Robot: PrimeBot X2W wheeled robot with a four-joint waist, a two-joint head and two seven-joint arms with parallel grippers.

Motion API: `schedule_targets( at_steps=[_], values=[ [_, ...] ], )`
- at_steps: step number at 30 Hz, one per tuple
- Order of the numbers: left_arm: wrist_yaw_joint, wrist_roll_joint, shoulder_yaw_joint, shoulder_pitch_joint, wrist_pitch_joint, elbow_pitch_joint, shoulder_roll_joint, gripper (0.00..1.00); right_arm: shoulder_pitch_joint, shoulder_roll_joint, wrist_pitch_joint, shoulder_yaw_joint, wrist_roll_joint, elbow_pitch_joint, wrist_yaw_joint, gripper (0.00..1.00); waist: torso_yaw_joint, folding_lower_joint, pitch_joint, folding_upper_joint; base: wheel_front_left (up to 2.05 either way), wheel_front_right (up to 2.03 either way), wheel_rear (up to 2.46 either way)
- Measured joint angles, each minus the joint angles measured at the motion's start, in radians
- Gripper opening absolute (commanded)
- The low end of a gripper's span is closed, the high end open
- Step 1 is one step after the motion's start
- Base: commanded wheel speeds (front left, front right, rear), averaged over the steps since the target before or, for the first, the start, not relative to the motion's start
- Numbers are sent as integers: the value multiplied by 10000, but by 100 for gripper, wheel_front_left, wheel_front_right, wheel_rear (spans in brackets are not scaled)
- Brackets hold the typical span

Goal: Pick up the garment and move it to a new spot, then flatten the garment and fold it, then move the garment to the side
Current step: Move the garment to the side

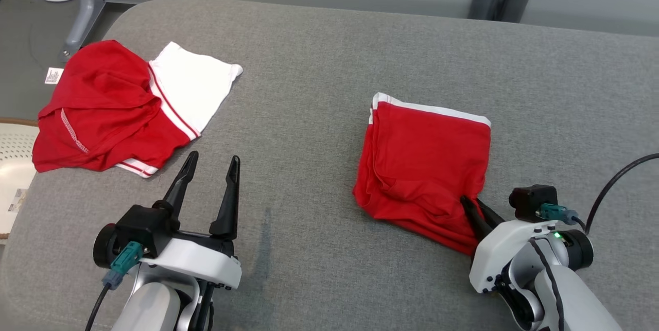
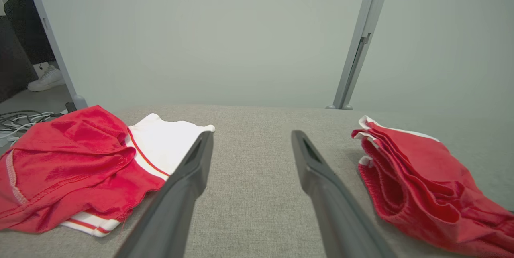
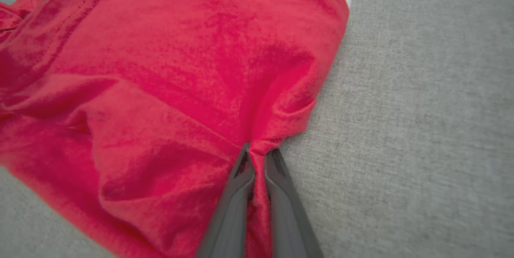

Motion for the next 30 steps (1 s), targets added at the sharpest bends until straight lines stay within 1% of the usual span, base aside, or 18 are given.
schedule_targets(
  at_steps=[3, 6, 7, 16, 20, 23, 27, 30],
  values=[
    [6, 0, 6, 13, -2, -35, 38, 100, -46, -150, -111, 196, 2, -23, 2, 0, -143, 0, -56, 0, 0, 0, 0],
    [63, 0, 75, 134, 13, -169, 201, 100, -28, -322, -188, 453, -56, -77, 8, 0, -490, 0, -131, 0, 0, 0, 0],
    [90, 0, 73, 256, 92, -288, 301, 100, -9, -529, -232, 600, -90, -128, 6, 0, -786, 0, -174, 0, 0, 0, 0],
    [165, 155, -105, 158, 393, -1151, 493, 100, -327, -1528, -288, 1707, -194, -372, 2, 0, -2256, 0, -124, 0, 0, 0, 0],
    [38, 370, -360, -225, 646, -1601, 635, 100, -914, -2295, -479, 2138, -153, -345, 2, 0, -2722, 0, 252, 0, 0, 0, 0],
    [-102, 564, -633, -617, 859, -1919, 686, 100, -1458, -2982, -683, 2171, -42, -77, 4, 0, -2991, 0, 687, 0, 0, 0, 0],
    [-270, 811, -930, -1094, 1154, -2301, 759, 100, -2253, -3946, -1164, 1912, 12, 485, 2, 0, -3348, 0, 1276, 0, 0, 0, 0],
    [-418, 922, -1133, -1453, 1346, -2554, 792, 100, -2721, -4821, -1488, 1687, -161, 1012, 2, 0, -3558, 0, 1730, 0, 0, 0, 0]
  ],
)
